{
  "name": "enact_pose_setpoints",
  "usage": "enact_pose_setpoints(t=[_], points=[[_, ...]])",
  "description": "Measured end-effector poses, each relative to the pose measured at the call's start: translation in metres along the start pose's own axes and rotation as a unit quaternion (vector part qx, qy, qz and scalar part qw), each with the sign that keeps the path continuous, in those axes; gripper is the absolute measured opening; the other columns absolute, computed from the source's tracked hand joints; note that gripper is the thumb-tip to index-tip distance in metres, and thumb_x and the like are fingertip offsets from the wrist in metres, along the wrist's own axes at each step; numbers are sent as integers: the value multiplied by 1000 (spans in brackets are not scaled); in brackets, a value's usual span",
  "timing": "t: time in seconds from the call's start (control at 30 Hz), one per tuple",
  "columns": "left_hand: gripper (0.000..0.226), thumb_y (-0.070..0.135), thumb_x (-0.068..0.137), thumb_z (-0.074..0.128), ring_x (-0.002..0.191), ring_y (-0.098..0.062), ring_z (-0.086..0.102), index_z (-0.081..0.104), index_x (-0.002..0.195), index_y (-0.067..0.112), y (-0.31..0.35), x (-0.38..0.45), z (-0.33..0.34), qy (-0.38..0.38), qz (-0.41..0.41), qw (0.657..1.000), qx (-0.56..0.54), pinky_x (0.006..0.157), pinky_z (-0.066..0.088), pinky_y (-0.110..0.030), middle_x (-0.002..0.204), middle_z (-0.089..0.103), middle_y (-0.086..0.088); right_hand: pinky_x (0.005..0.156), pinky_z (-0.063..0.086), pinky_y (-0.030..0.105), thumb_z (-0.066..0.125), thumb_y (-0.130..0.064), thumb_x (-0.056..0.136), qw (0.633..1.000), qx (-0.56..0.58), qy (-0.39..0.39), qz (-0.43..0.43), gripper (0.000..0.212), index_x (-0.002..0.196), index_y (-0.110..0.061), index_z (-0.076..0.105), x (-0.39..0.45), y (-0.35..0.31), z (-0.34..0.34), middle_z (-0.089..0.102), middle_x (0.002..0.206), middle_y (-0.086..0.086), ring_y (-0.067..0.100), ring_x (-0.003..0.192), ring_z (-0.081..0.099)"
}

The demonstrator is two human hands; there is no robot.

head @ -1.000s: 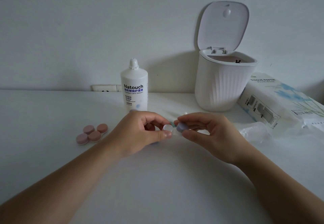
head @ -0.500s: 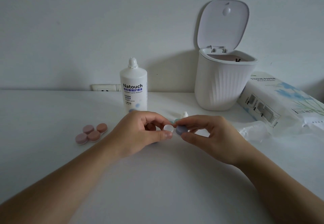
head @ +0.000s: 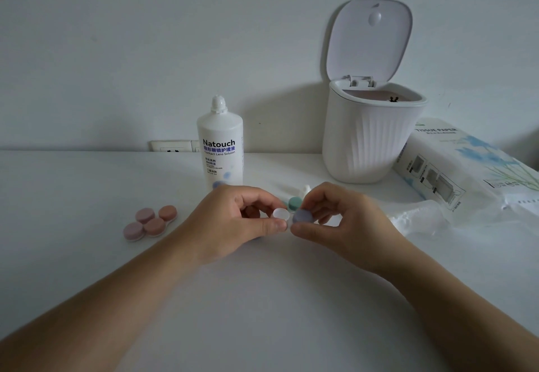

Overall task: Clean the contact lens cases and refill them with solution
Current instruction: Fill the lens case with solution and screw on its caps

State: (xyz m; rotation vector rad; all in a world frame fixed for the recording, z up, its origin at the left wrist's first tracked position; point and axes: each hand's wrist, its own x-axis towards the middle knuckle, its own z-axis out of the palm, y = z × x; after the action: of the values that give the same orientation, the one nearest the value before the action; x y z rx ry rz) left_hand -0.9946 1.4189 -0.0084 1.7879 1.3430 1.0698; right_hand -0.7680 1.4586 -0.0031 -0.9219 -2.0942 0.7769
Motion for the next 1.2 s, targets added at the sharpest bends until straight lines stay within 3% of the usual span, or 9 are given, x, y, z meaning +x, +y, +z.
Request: enact_pose_setpoints(t=[0.13,0.23,0.33,0.47,0.63,0.77,0.93,1.07,1.2], points=[[29,57,67,75,61,-13,58,77,91,40,0,1,0,1,1,1000,-3,62,46,-30,69,66,-11,77,56,24,85,-51,67,999,-10,-33,26,46,106,-35,67,0,-1,-1,74,93,-20,3,83,70],[30,57,67,77,60,-13,61,77,91,39,-1,1,-1,5,-2,1000,-16,63,48,-30,64,65,-3,82,55,22,82,-29,82,999,4,-45,16,38,118,-32,70,-2,0,-8,75,97,-21,3,87,71],[28,56,67,77,59,-9,61,77,90,39,-2,1,-1,6,2,1000,-15,62,48,-25,63,67,10,78,53,15,78,-17,87,999,25,-33,10,23,106,-30,75,-3,-1,-7,76,92,-16,4,83,71],[24,53,70,78,57,-6,59,77,89,39,-3,1,-2,5,5,1000,-6,59,45,-18,63,67,14,72,57,26,85,-29,78,999,19,-7,33,19,90,-28,70,0,-1,0,75,83,-11,7,73,70],[31,58,65,77,58,-8,60,77,90,40,-2,1,-1,13,2,1000,-11,60,46,-22,62,64,1,79,56,23,83,-27,82,998,11,-54,26,38,116,-35,69,-2,-1,-5,76,96,-14,7,83,71],[19,47,72,82,57,-6,59,77,89,39,-3,1,-2,7,3,1000,-5,59,45,-17,62,65,5,72,55,20,81,-24,83,999,24,-25,10,16,96,-30,73,-2,0,-3,75,87,-12,5,74,68],[20,48,71,80,57,-6,60,77,89,39,-2,1,-2,13,7,1000,-9,58,46,-17,64,66,4,63,48,17,84,-41,76,999,-1,-39,25,36,107,-35,66,0,1,0,72,88,-12,5,70,64],[16,42,75,82,58,-8,60,77,89,38,-2,1,-3,12,6,1000,-11,59,46,-19,67,67,-6,64,48,15,77,-28,81,999,34,-34,3,22,101,-36,73,-2,3,-2,73,88,-15,2,70,62],[12,35,80,83,57,-5,59,77,89,38,-2,0,-3,3,12,1000,-4,57,44,-14,64,67,11,60,47,16,81,-50,68,999,21,-25,28,36,94,-34,64,1,3,2,72,83,-12,4,64,61]])
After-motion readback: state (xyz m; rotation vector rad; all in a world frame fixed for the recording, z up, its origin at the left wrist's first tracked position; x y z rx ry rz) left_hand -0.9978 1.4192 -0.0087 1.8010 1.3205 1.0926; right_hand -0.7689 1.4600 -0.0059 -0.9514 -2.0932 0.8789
